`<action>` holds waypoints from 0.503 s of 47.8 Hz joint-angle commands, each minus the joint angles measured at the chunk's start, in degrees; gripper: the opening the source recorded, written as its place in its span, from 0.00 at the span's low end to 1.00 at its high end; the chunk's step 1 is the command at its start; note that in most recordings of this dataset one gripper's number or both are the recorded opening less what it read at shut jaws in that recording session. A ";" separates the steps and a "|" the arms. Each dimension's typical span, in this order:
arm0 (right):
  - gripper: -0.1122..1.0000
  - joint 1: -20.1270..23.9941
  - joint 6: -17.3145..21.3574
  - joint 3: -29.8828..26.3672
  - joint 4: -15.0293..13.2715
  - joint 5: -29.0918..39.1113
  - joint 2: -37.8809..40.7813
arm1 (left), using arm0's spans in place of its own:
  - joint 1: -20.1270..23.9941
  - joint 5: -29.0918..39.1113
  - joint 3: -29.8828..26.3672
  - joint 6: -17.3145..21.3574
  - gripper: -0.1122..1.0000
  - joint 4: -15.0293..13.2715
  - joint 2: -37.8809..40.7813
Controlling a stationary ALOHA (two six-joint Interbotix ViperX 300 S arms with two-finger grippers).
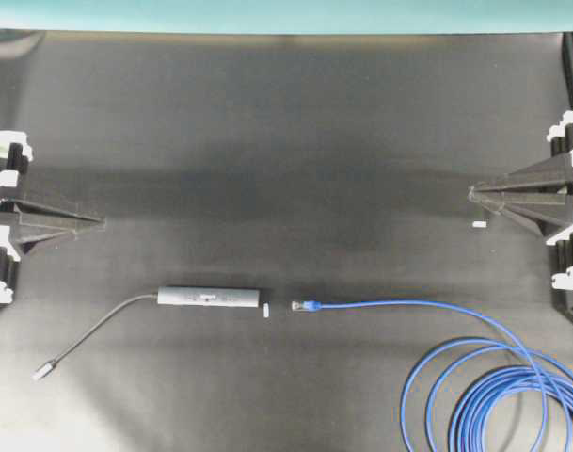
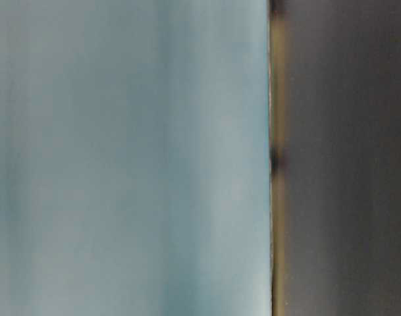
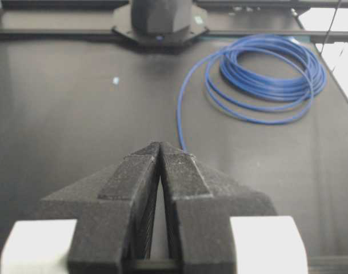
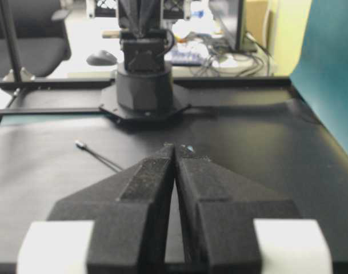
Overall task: Insert the LAN cable into the hub.
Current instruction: 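Move the left gripper down to the grey Anker hub and grasp it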
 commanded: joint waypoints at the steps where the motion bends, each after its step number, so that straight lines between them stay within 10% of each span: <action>1: 0.13 0.26 0.26 -1.85 0.35 -0.26 1.05 | -0.09 1.32 -2.20 -0.53 0.15 2.46 2.11; 24: 0.10 1.05 0.62 -8.53 1.58 13.45 6.94 | -0.53 -9.67 -2.11 -1.14 0.10 2.46 14.15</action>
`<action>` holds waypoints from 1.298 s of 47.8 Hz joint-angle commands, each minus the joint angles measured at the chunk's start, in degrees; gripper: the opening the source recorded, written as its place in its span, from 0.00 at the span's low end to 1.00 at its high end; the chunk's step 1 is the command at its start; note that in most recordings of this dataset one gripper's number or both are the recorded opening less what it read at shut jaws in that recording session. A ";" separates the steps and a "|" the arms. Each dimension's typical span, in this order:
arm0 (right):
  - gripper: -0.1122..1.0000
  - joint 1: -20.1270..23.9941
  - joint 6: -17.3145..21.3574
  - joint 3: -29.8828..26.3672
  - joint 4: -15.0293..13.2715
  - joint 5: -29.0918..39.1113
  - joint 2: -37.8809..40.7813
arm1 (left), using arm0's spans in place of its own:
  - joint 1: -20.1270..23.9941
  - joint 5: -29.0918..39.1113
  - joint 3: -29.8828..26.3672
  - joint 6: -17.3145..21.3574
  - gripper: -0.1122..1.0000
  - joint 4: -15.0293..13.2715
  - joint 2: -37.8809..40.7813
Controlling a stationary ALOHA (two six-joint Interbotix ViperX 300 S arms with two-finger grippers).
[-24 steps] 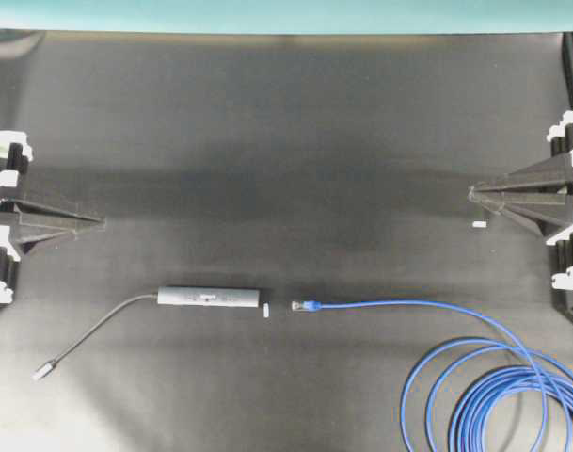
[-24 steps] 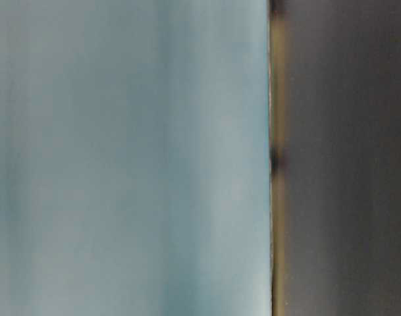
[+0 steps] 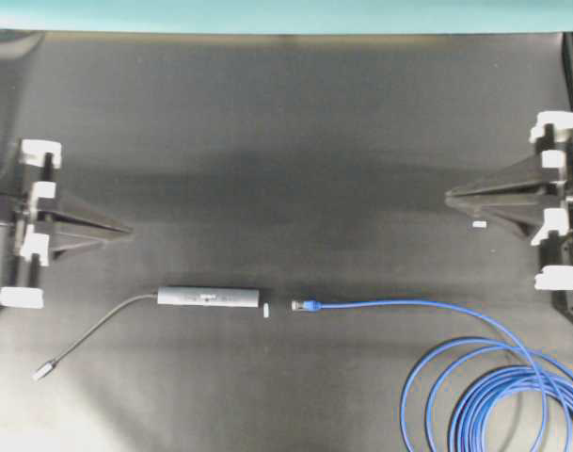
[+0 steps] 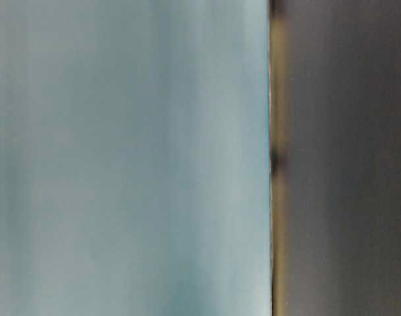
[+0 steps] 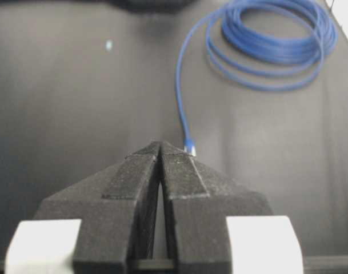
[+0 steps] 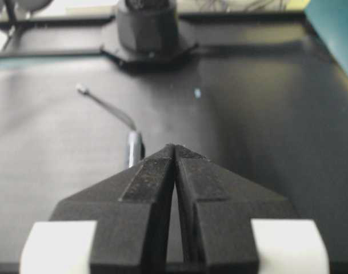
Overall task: Insert the LAN cable into the hub.
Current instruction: 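Move the left gripper down to the grey Anker hub and grasp it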
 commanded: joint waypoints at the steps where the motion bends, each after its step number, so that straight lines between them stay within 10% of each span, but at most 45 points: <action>1: 0.10 0.18 0.53 -2.02 0.53 1.14 1.05 | -0.18 -5.80 0.62 -0.53 0.10 0.18 2.55; 14: 0.10 0.09 0.62 -3.52 1.14 3.69 0.18 | -0.35 -20.57 6.94 -3.96 0.16 0.18 9.14; 29: 0.12 -1.41 4.31 -3.87 1.14 6.06 0.00 | -0.70 -26.54 10.72 -12.22 0.85 0.18 18.28; 51: 0.46 -1.49 7.91 -4.04 1.14 6.42 -0.44 | -1.32 -42.54 9.58 -12.04 0.74 0.18 41.13; 62: 0.47 -1.49 8.00 -4.04 1.14 6.42 -0.53 | -2.37 -43.86 5.80 -11.95 0.74 0.18 50.27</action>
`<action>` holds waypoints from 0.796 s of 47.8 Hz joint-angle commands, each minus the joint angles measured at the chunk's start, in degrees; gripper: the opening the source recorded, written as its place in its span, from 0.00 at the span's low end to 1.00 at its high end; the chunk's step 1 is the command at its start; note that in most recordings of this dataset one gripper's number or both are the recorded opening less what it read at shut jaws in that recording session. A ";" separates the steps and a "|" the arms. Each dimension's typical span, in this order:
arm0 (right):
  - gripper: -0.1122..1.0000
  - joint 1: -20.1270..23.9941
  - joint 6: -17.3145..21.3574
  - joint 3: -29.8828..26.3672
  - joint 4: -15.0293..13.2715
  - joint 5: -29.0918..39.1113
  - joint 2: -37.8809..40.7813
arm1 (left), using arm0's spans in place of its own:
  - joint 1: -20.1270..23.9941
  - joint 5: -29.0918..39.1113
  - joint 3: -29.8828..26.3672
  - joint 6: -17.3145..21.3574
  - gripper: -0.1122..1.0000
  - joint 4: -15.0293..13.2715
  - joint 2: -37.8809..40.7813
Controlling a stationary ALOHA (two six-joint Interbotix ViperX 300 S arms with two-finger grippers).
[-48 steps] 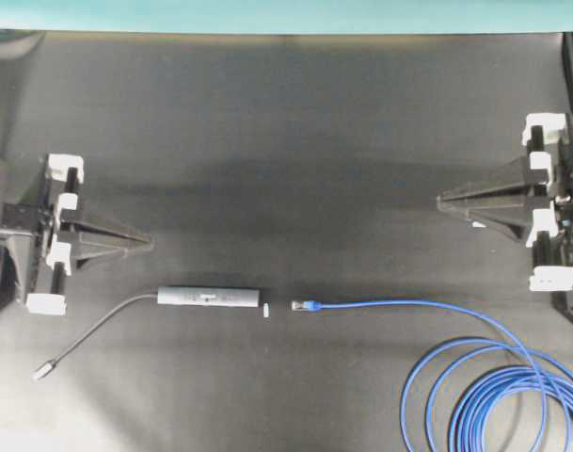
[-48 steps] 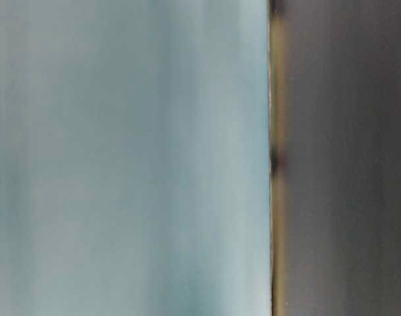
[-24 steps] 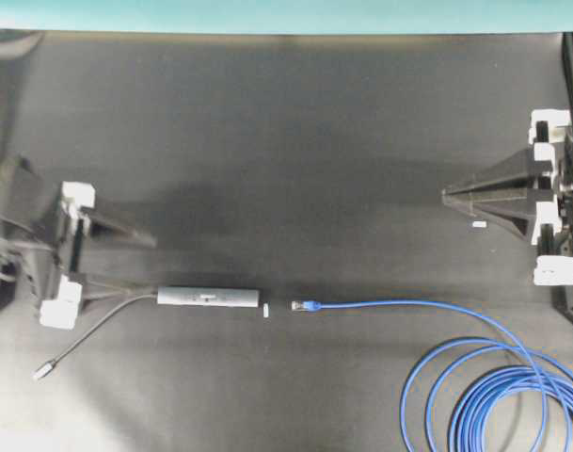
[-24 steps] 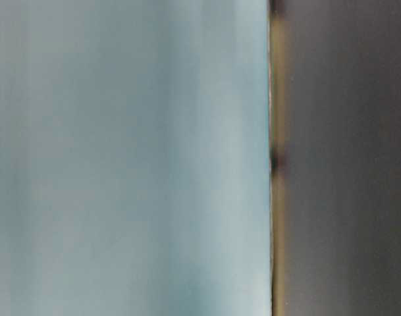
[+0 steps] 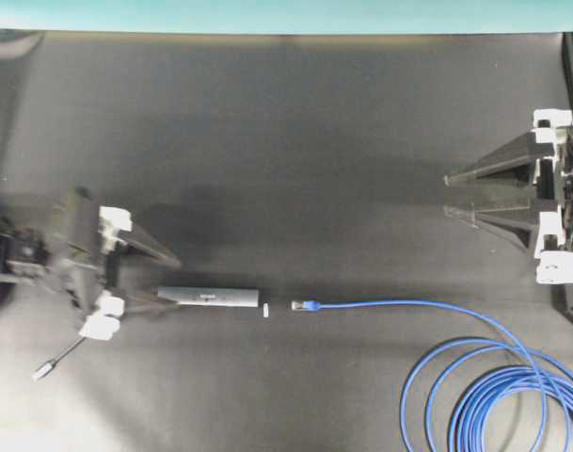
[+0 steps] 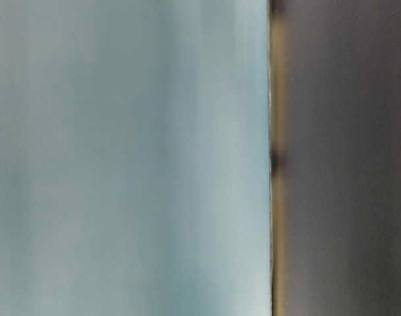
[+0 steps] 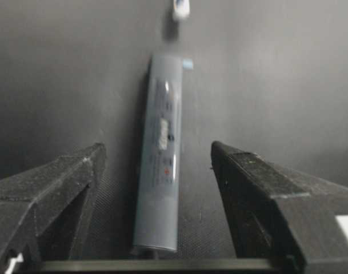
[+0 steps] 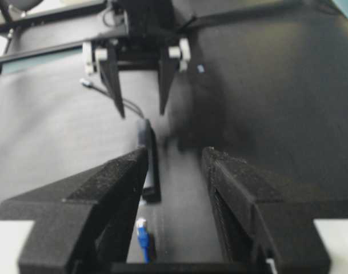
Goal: Insert the LAN cable into the hub.
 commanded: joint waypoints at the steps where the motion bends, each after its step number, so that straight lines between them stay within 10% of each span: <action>1: 0.47 0.00 0.44 -1.41 0.18 -0.18 0.18 | -0.62 -0.97 -1.67 0.09 0.74 0.18 2.64; 27: 0.47 0.00 0.70 -1.41 0.18 -0.09 0.18 | -2.02 -1.49 -7.65 2.20 0.73 0.18 12.04; 38: 0.47 0.00 1.58 -1.41 0.18 0.35 0.35 | -2.11 -1.76 -7.38 4.31 0.58 0.18 12.48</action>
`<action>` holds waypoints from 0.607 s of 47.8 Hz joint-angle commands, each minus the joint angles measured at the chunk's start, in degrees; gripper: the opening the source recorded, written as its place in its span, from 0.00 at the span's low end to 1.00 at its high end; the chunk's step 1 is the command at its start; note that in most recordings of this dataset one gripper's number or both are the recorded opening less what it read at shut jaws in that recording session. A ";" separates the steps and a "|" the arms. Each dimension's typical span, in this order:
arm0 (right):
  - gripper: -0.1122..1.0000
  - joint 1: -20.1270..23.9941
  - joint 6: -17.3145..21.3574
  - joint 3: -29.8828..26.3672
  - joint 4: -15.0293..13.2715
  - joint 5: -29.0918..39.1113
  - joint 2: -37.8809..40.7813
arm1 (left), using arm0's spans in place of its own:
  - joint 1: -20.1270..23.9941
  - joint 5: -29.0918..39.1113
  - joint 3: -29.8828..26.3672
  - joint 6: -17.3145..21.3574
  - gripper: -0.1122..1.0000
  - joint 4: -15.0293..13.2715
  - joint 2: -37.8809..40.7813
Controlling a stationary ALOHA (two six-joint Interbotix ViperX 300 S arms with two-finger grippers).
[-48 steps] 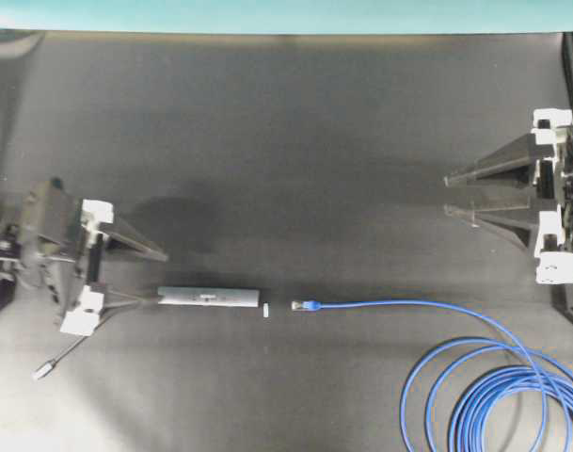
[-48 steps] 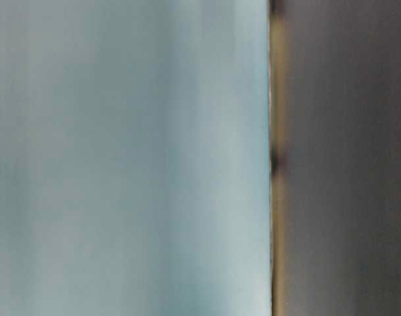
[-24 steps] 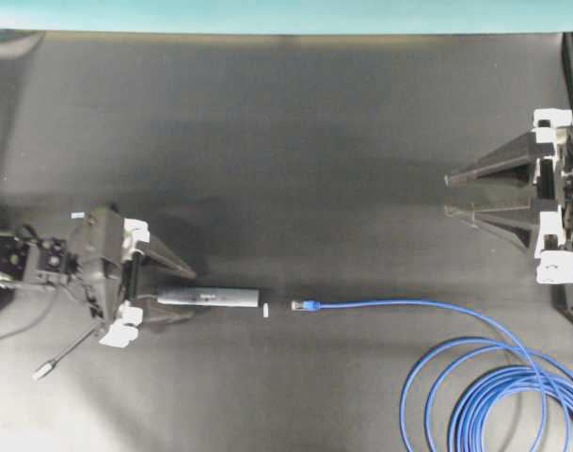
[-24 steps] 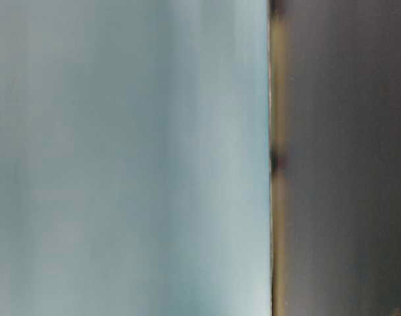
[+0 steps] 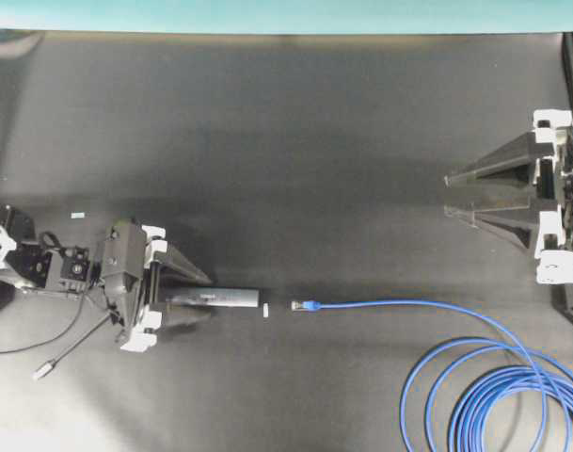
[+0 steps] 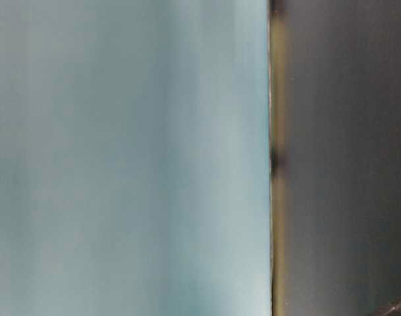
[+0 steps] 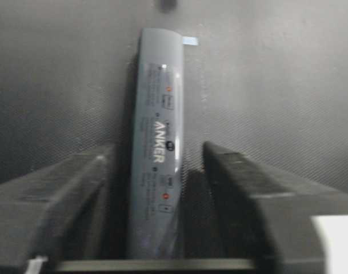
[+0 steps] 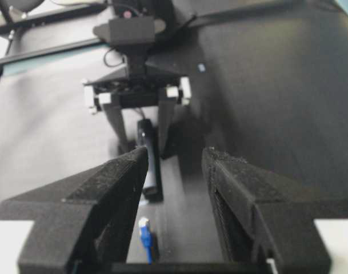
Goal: Insert the LAN cable into the hub.
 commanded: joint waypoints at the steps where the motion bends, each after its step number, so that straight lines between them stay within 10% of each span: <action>1: 0.47 0.09 0.62 -1.41 0.18 0.00 0.44 | -0.26 -0.18 0.00 1.67 0.54 0.18 -0.09; 6: 0.47 0.09 0.70 -1.32 0.18 0.44 0.62 | -0.62 0.26 -0.18 3.52 0.36 0.18 -0.18; 14: 0.51 0.35 0.79 -0.62 0.18 1.05 1.85 | -0.09 6.06 -2.55 3.87 0.36 0.18 -4.75; 29: 0.69 4.13 0.18 2.90 -0.18 -2.46 11.07 | 1.85 41.48 -10.02 5.19 0.36 0.18 -21.88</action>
